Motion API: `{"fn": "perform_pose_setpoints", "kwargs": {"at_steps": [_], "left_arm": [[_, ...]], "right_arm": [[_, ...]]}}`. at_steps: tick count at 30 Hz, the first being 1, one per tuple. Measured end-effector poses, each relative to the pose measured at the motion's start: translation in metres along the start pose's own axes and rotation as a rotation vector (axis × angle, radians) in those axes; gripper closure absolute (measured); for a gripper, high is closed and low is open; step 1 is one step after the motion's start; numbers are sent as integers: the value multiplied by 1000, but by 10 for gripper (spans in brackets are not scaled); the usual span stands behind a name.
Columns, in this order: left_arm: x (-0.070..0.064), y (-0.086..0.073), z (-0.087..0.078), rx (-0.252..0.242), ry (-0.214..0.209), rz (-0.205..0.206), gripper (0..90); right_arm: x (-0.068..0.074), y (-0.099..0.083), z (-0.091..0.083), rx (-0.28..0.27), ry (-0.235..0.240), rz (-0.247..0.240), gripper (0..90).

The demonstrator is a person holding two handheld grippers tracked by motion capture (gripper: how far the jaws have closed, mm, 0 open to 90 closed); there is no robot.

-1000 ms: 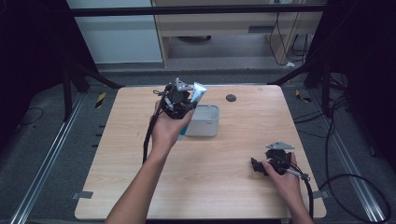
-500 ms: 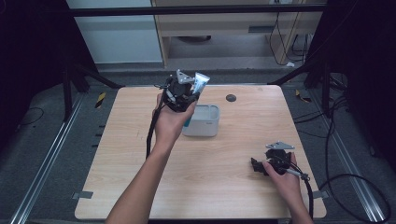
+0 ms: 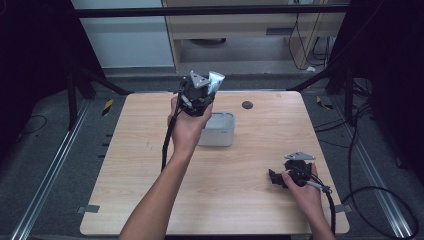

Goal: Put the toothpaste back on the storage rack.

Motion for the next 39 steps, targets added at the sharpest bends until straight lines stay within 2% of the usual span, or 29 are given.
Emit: {"fn": "perform_pose_setpoints", "kwargs": {"at_steps": [6,13,17,20,23,26,27,30,37,39], "left_arm": [[2,2,1,-38,3,-8,792],[5,7,1,-83,10,10,792],[8,8,9,-76,9,5,791],[9,9,13,-88,8,-3,792],[11,11,19,-124,8,18,791],[10,12,21,-133,5,14,791],[11,13,23,-158,3,17,791],[13,14,26,-191,-3,23,791],[10,11,32,-225,-15,35,791],[10,9,34,-231,-27,20,791]], "right_arm": [[0,0,0,-1,1,-3,4],[0,0,0,-1,1,-3,3],[0,0,0,-1,1,-3,4],[0,0,0,-1,1,-3,4],[0,0,0,-2,2,-1,4],[0,0,0,-2,2,-1,5],[0,0,0,-2,2,-2,5],[0,0,0,-2,3,-3,5],[0,0,0,-3,2,-4,5],[0,0,0,-3,3,-4,5]]}}
Point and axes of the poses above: each handheld gripper's, and its own axes: z roughly forward along the jaws, y roughly out of its top, x roughly to its left, the point moved 7 cm from there along z, roughly forward along the jaws, and after that the axes turned 3 degrees about -y, right-handed, at the moved point
